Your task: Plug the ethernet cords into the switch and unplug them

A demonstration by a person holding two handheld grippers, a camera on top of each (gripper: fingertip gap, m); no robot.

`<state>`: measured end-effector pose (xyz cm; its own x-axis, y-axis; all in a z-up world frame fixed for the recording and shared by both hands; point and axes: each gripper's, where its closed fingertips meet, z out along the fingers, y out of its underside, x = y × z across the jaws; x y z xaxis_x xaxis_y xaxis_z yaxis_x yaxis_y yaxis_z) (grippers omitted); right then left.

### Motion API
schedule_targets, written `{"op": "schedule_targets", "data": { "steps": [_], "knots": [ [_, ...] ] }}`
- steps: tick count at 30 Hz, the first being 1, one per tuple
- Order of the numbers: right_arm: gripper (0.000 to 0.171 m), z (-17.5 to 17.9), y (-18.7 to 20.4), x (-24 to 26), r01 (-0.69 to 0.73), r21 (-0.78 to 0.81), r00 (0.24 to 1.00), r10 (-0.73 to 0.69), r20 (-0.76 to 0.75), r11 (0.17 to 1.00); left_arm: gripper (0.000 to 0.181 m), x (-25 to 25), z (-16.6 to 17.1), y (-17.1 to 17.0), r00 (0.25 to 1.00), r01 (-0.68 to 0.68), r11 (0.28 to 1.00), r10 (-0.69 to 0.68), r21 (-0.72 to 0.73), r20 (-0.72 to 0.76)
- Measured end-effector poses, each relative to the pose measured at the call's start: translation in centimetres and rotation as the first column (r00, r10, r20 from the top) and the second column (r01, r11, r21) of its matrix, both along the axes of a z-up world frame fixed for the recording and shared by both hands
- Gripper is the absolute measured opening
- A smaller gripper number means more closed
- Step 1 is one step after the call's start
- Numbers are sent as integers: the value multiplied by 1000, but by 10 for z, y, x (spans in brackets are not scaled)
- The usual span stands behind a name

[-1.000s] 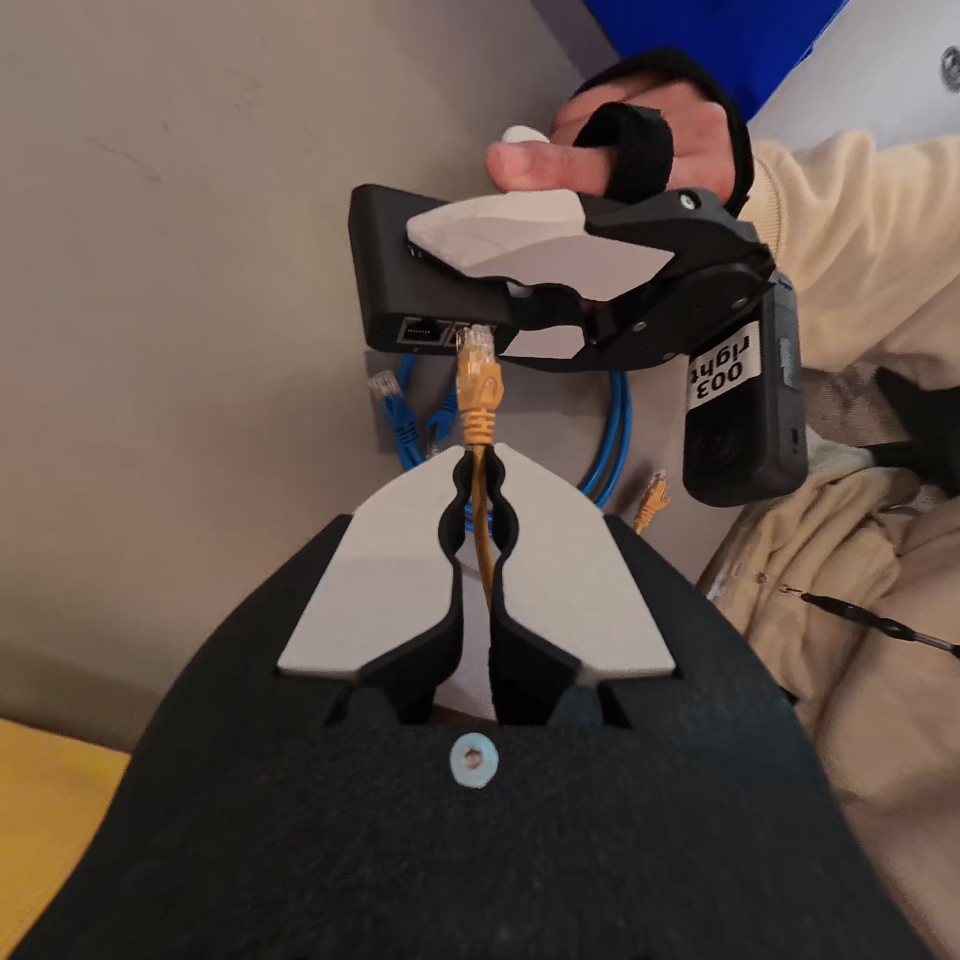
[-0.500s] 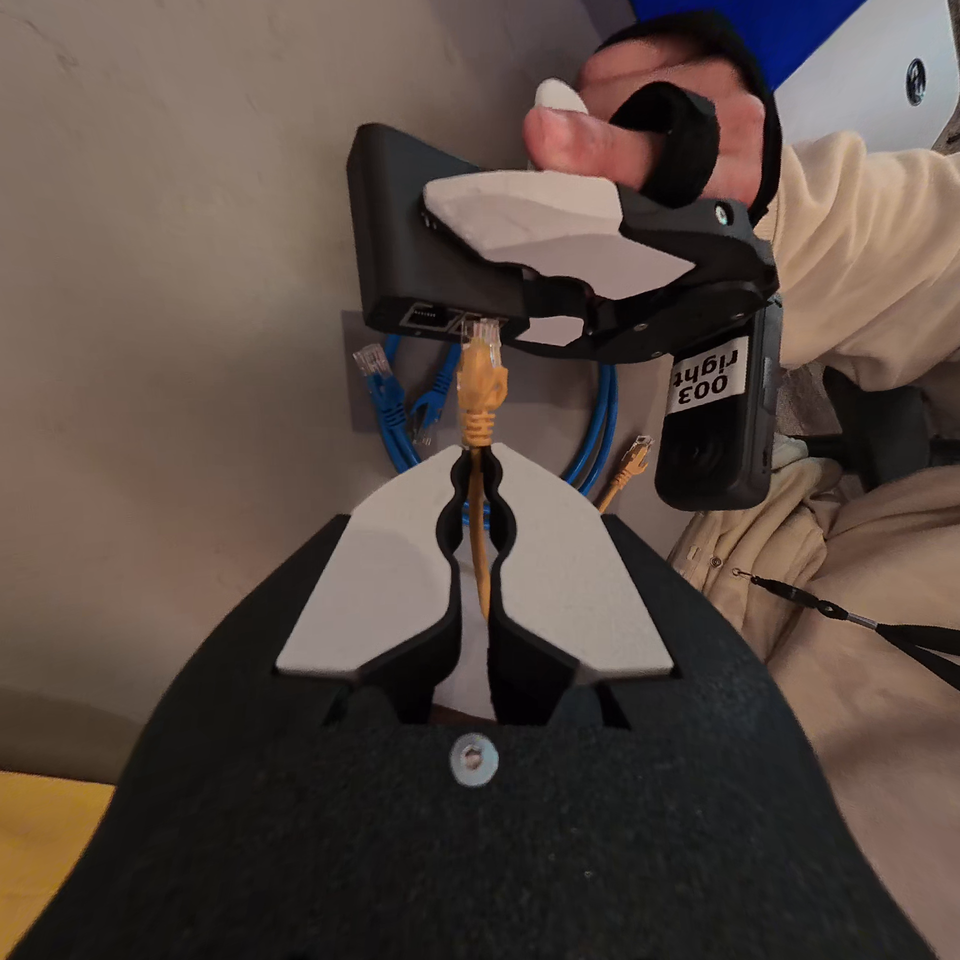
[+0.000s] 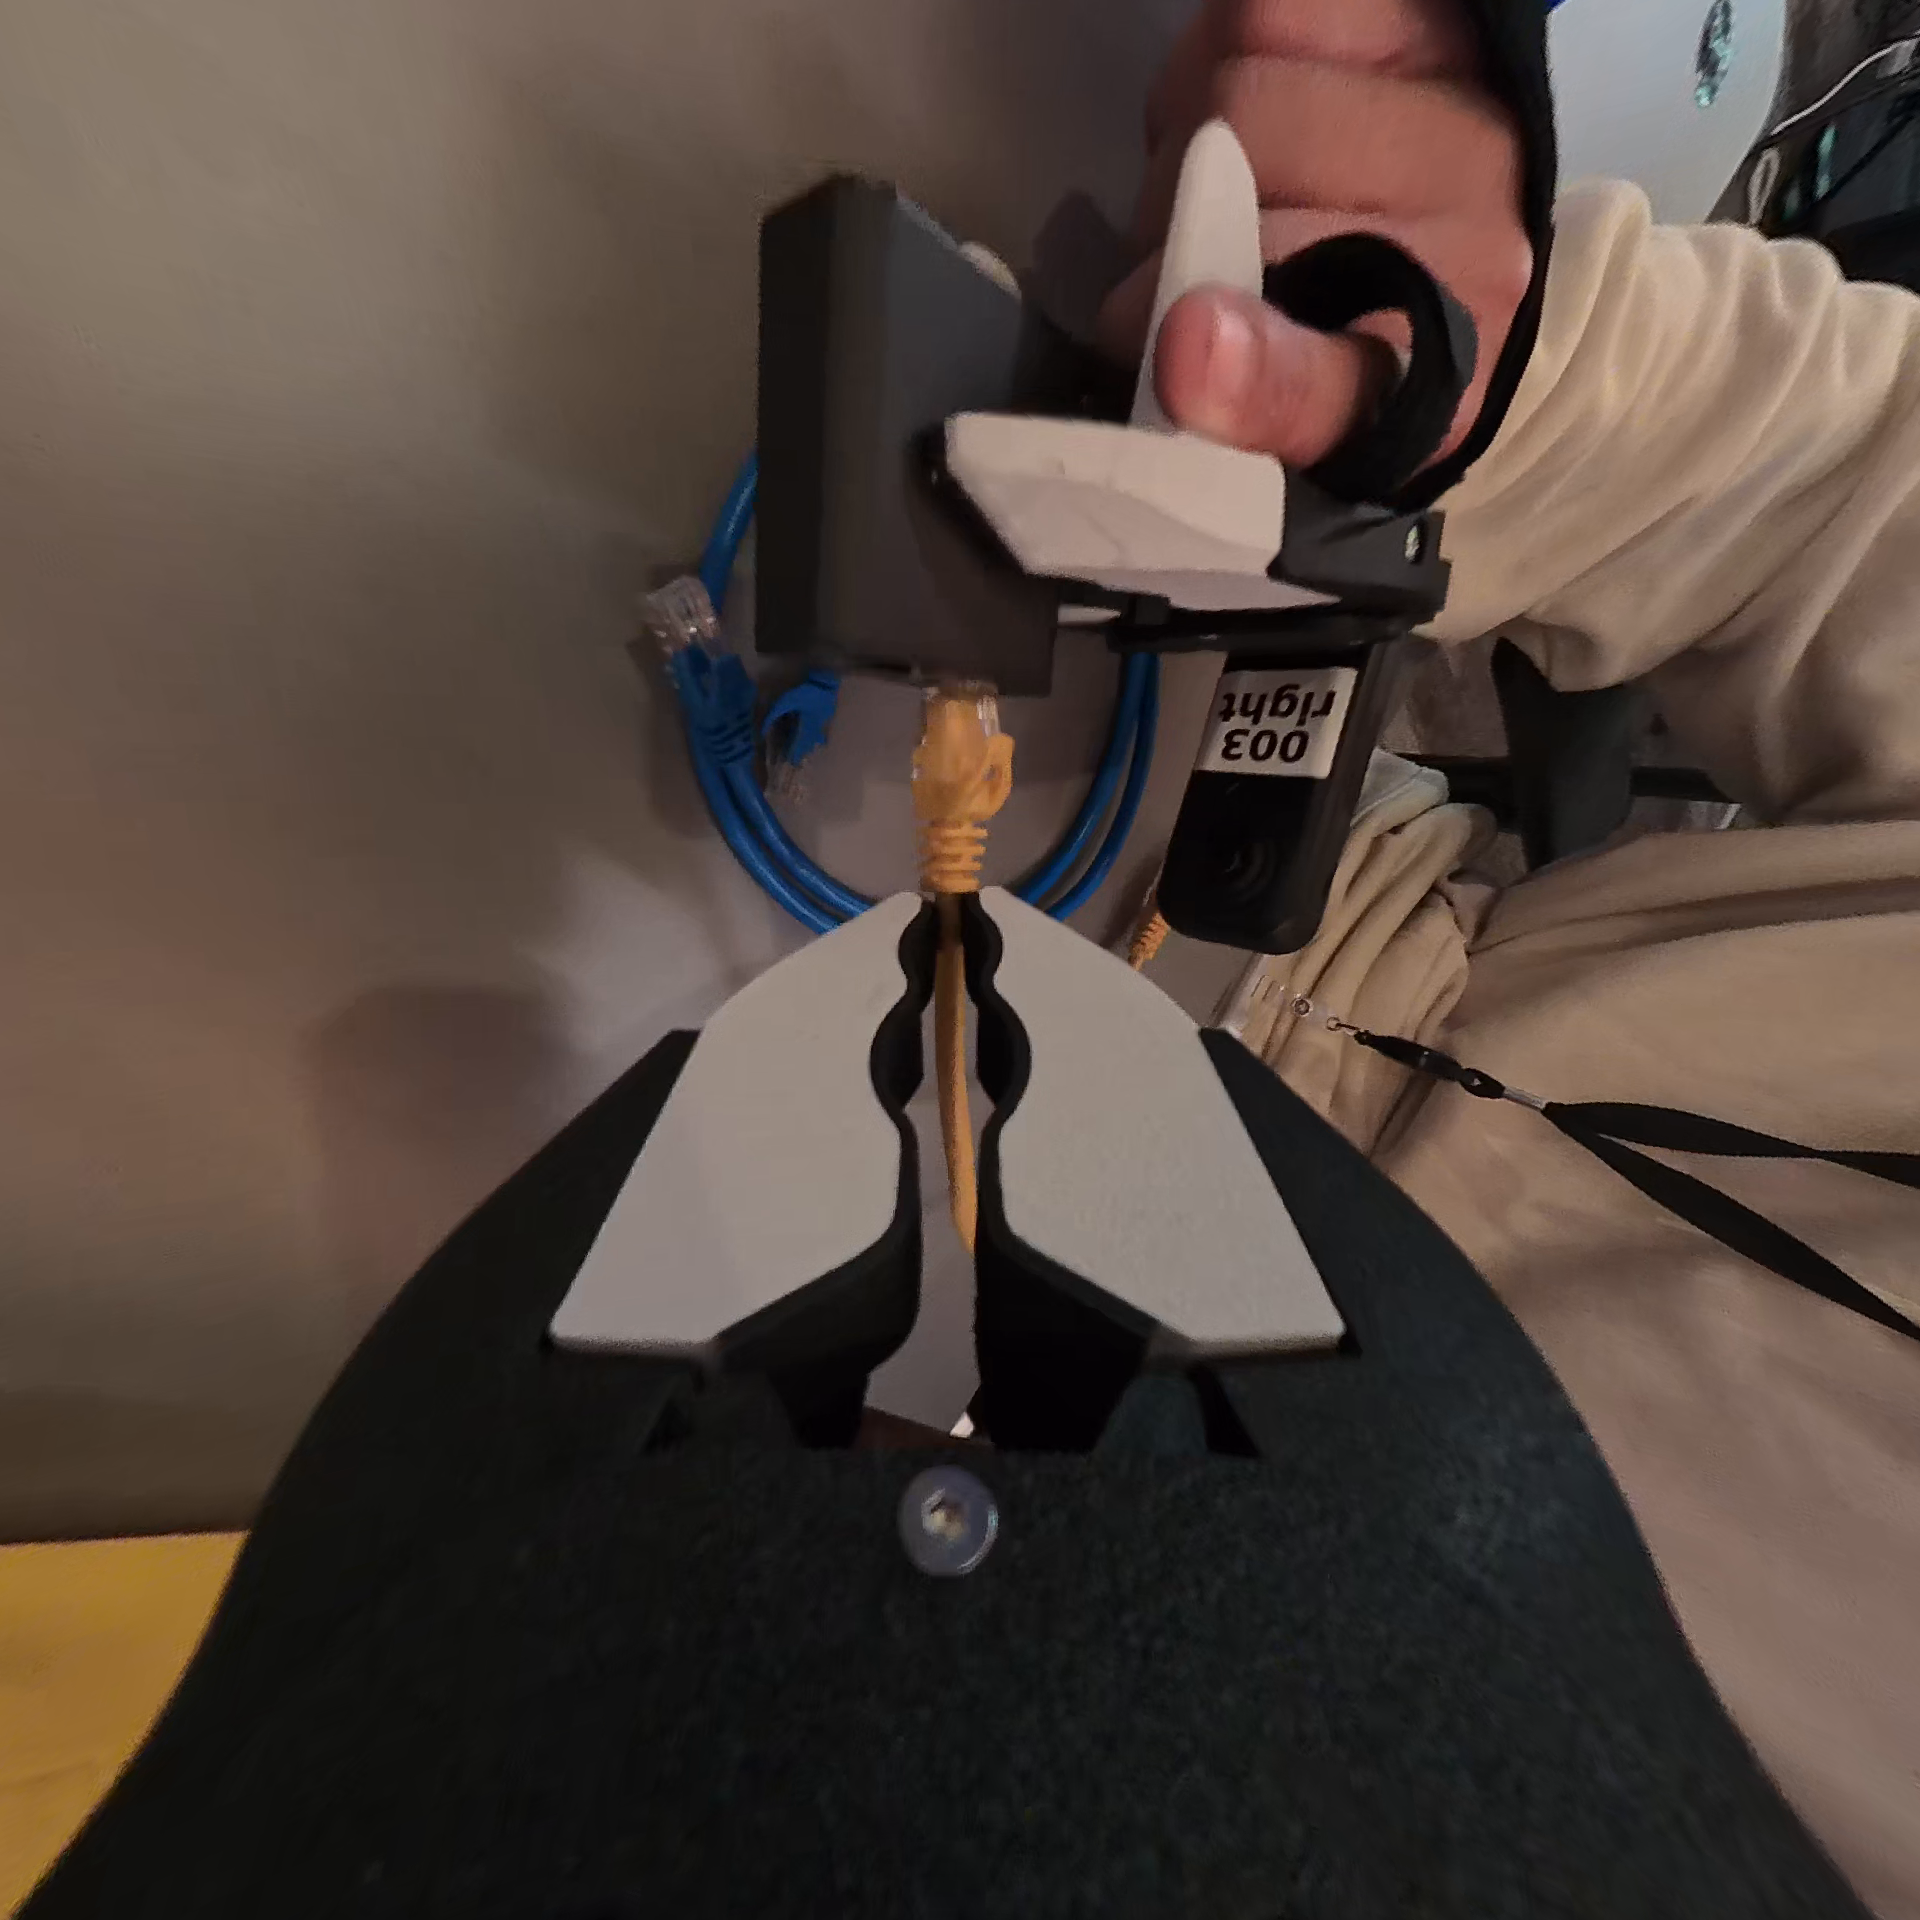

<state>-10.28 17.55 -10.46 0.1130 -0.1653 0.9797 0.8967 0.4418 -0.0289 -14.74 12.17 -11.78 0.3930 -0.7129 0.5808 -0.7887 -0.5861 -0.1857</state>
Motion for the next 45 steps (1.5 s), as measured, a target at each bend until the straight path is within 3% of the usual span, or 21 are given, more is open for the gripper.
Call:
{"op": "schedule_targets", "data": {
  "steps": [4,7,10,13,16,19,26,34,36,39,41,45],
  "knots": [
    [24,-3,2,2,12,-33,1000,-12,-18,999,4,3,-4,4,1000,12,999,-13,41,17],
    [24,-5,10,11,25,-109,996,-33,-81,994,4,10,-2,15,994,48,965,-71,258,81],
    [24,-4,15,17,2,-193,983,-37,-182,981,6,19,7,21,978,23,857,-126,514,166],
    [24,-4,15,18,-25,-227,976,-26,-218,974,12,20,9,21,969,0,732,-168,681,180],
    [24,-5,11,13,-57,-230,976,5,-219,972,11,19,8,25,968,-25,617,-182,787,174],
    [24,-7,10,12,-68,-243,976,14,-219,968,9,20,7,26,962,-63,560,-186,826,199],
    [23,-15,7,8,-93,-263,982,46,-181,960,8,20,1,19,947,-136,598,-156,790,281],
    [23,-22,3,6,-58,-262,992,26,-126,963,8,18,-8,23,972,-68,592,-143,803,187],
    [23,-18,6,9,-55,-284,984,4,-179,957,8,20,-2,26,958,-135,598,-123,790,257],
    [24,-9,9,19,-60,-303,964,-24,-266,951,11,21,18,26,915,-259,637,-79,726,395],
    [24,-8,10,32,-33,-313,957,-61,-285,949,23,8,41,28,853,-381,654,-24,654,522],
    [24,-2,-8,45,-64,-295,946,-36,-322,953,22,-25,57,45,711,-576,697,170,427,682]
  ]
}}
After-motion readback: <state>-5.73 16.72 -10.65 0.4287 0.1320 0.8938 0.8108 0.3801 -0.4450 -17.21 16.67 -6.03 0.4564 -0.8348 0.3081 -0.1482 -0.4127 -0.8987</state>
